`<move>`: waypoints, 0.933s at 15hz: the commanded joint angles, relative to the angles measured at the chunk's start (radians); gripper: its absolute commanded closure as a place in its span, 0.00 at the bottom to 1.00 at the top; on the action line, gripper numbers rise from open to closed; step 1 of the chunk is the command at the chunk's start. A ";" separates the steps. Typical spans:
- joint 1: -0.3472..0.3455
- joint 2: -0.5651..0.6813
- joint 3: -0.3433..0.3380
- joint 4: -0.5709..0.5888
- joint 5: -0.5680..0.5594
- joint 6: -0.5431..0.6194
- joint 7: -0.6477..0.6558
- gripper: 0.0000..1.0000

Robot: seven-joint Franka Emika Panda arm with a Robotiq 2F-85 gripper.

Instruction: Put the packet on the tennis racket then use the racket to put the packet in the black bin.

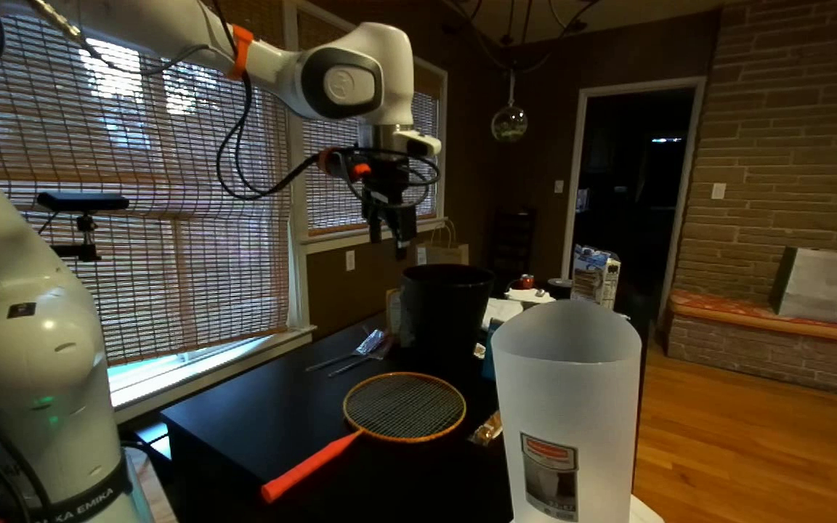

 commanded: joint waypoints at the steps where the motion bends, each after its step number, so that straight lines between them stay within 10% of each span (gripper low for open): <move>1: -0.013 0.132 0.014 0.012 -0.048 0.064 -0.083 0.00; 8: -0.023 0.381 0.006 0.016 -0.076 0.415 -0.298 0.00; 14: -0.042 0.446 0.024 0.017 -0.067 0.422 -0.291 0.00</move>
